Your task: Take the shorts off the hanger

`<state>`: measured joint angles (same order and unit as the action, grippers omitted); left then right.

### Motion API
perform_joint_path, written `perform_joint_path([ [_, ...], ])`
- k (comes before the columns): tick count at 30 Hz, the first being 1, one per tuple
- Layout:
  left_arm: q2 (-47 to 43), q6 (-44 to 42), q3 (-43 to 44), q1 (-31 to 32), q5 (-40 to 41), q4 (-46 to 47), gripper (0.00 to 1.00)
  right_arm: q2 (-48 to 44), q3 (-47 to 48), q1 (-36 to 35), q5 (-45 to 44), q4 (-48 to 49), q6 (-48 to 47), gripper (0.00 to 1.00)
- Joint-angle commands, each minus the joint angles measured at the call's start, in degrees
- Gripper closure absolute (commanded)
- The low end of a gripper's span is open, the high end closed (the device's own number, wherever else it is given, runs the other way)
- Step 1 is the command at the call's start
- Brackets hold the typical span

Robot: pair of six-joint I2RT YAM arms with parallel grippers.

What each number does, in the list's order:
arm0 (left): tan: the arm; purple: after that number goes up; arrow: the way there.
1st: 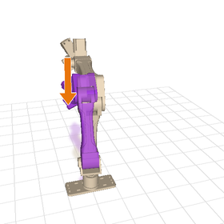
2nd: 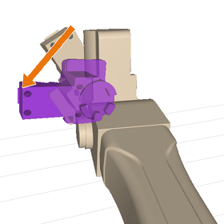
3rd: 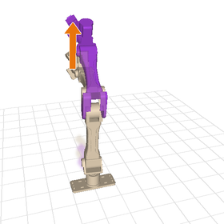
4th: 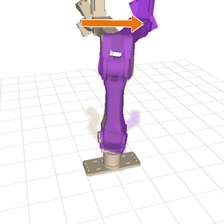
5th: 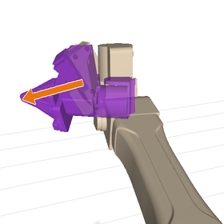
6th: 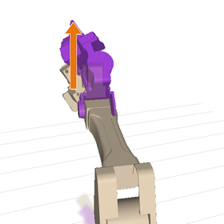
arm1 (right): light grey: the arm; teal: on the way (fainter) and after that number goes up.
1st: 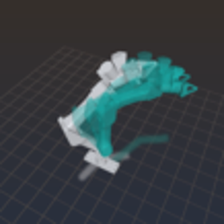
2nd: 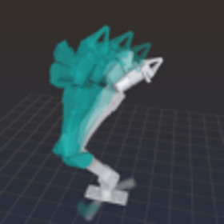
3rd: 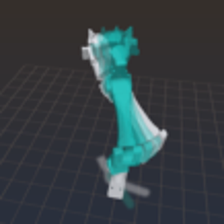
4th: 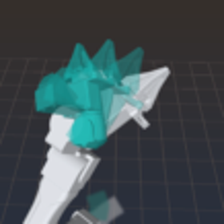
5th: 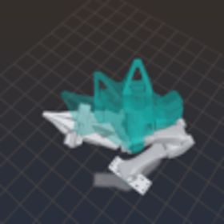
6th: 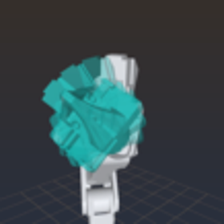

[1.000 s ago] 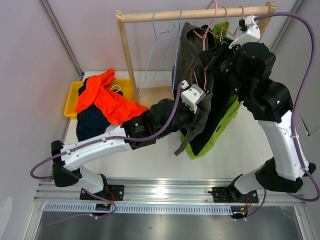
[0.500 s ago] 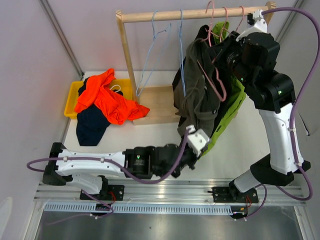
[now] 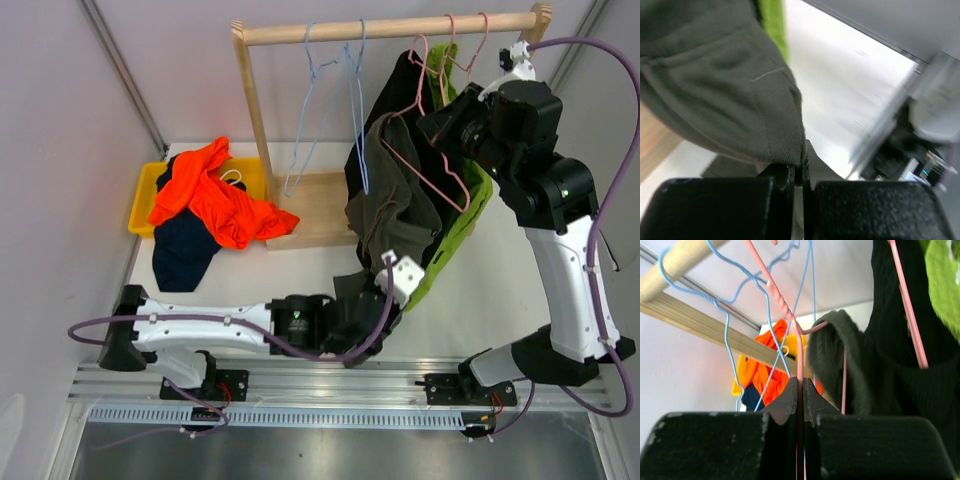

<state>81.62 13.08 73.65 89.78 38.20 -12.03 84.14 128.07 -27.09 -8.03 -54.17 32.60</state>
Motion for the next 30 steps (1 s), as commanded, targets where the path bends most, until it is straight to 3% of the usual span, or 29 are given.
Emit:
perform_joint_path([
  [1, 2.2, 0.5, 7.8, -7.5, 0.8, -1.0, 1.0, -7.4, -5.6, 0.4, 2.1, 4.6, 3.2, 1.0],
  [7, 9.7, -1.3, 20.4, -15.7, 0.0, -8.2, 1.0, -15.6, -11.5, 0.5, 4.2, 1.8, 5.3, 1.0],
  [12, 5.7, 0.0, 19.1, -9.3, 5.2, -14.7, 1.0, -11.6, -4.2, 0.4, 2.2, 0.2, 2.5, 1.0],
  [14, 2.7, 4.5, 17.9, -6.3, 10.5, -21.6, 1.0, -8.5, -0.2, 0.5, 2.1, 0.1, 0.7, 1.0],
  [19, -3.1, 30.2, 16.1, -0.4, 18.0, -55.2, 1.0, 4.1, 14.2, 2.3, 3.9, 0.2, -1.9, 1.0],
  [21, -6.3, 38.1, 14.0, -0.4, 19.8, -61.8, 1.0, 6.5, 15.4, 3.6, 5.4, 2.6, -1.7, 1.0],
  [26, -19.6, 38.7, 12.0, -3.6, 21.1, -66.0, 1.0, 11.3, 12.9, 6.3, 6.7, 8.6, -0.7, 1.0],
  [30, -27.3, 26.5, 12.7, -13.4, 20.7, -59.8, 1.0, 13.1, 10.7, 6.5, 7.4, 10.1, -0.1, 1.0],
])
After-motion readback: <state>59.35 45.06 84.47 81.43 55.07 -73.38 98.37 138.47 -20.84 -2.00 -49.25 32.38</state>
